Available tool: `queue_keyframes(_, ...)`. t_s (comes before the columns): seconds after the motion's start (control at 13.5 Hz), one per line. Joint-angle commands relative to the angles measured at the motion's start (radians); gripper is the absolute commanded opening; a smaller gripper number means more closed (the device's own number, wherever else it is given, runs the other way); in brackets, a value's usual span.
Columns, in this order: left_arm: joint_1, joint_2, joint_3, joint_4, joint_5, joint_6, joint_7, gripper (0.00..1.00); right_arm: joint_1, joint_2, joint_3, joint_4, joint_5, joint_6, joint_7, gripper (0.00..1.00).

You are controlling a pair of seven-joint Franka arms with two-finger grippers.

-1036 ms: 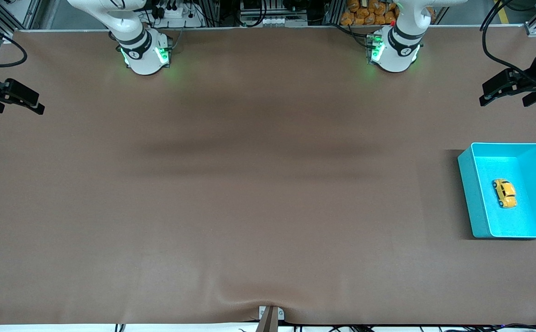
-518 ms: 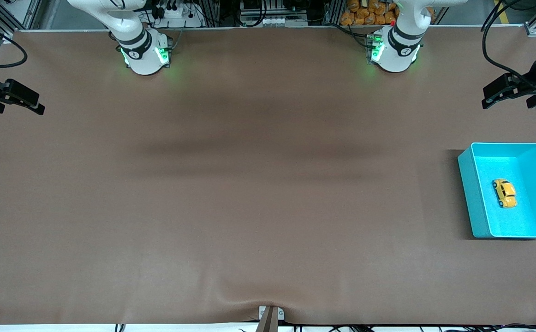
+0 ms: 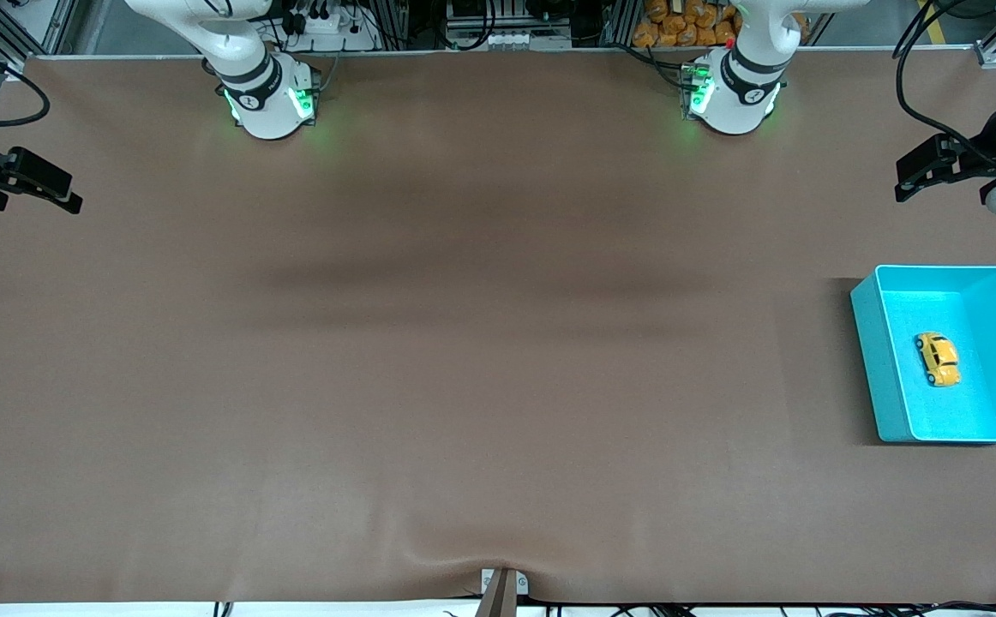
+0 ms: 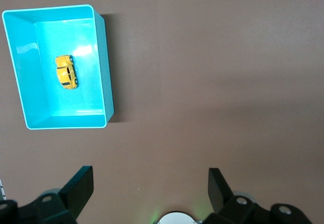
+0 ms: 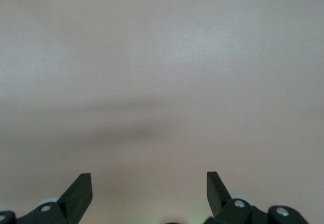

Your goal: Wind and store yellow beetle car

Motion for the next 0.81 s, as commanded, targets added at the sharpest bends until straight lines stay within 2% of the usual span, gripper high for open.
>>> queue_keyframes(0.0,0.001,0.012,-0.003,0.029,-0.003,-0.012,0.013,1.0,-0.055,0.008,0.06,0.02,-0.006,-0.014,0.007,1.0)
queue_keyframes(0.15,0.009,0.01,0.002,0.029,-0.036,-0.01,0.001,1.0,-0.052,0.008,0.06,0.022,-0.006,-0.016,0.007,1.0)
queue_keyframes(0.74,0.009,0.012,0.002,0.029,-0.037,-0.01,-0.002,1.0,-0.044,0.008,0.058,0.022,-0.009,-0.014,0.007,1.0)
